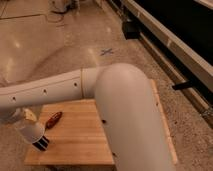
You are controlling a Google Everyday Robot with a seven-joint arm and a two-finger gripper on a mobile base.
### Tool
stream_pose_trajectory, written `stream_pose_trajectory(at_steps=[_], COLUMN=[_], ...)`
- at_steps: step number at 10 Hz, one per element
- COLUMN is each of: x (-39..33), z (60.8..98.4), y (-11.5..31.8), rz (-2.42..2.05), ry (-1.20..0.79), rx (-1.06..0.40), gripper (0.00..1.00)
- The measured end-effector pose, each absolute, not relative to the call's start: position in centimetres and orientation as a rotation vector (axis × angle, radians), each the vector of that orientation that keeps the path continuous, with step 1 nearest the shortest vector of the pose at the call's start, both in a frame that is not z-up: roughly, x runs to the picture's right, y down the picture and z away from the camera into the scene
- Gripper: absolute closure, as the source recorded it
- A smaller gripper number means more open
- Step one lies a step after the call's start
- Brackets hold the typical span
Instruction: Place the ceramic cup over the eraser
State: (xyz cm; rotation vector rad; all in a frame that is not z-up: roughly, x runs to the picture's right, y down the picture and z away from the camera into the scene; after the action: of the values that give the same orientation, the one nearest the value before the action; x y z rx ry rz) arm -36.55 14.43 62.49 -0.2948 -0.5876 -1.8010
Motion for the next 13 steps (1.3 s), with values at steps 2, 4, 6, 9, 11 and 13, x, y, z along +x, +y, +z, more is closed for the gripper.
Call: stream_pose_trajectory(at_steps=[2, 4, 6, 9, 11, 13], x=[-36.2, -35.8, -35.9, -35.6, -35.2, -34.2], z=[63.7, 65.3, 66.2, 67.9, 68.9, 70.2], y=[15.3, 16.1, 16.4, 16.7, 16.8, 16.5], rz=[-1.806, -1.794, -1.778, -1.764, -1.751, -1.730], ry=[-0.583, -0.571, -0.570, -0.561, -0.554, -0.535], rx=[-0.328, -0.357, -0.359, -0.378, -0.394, -0.422], gripper=[0.83, 0.63, 0.44, 0.20, 0.20, 0.20])
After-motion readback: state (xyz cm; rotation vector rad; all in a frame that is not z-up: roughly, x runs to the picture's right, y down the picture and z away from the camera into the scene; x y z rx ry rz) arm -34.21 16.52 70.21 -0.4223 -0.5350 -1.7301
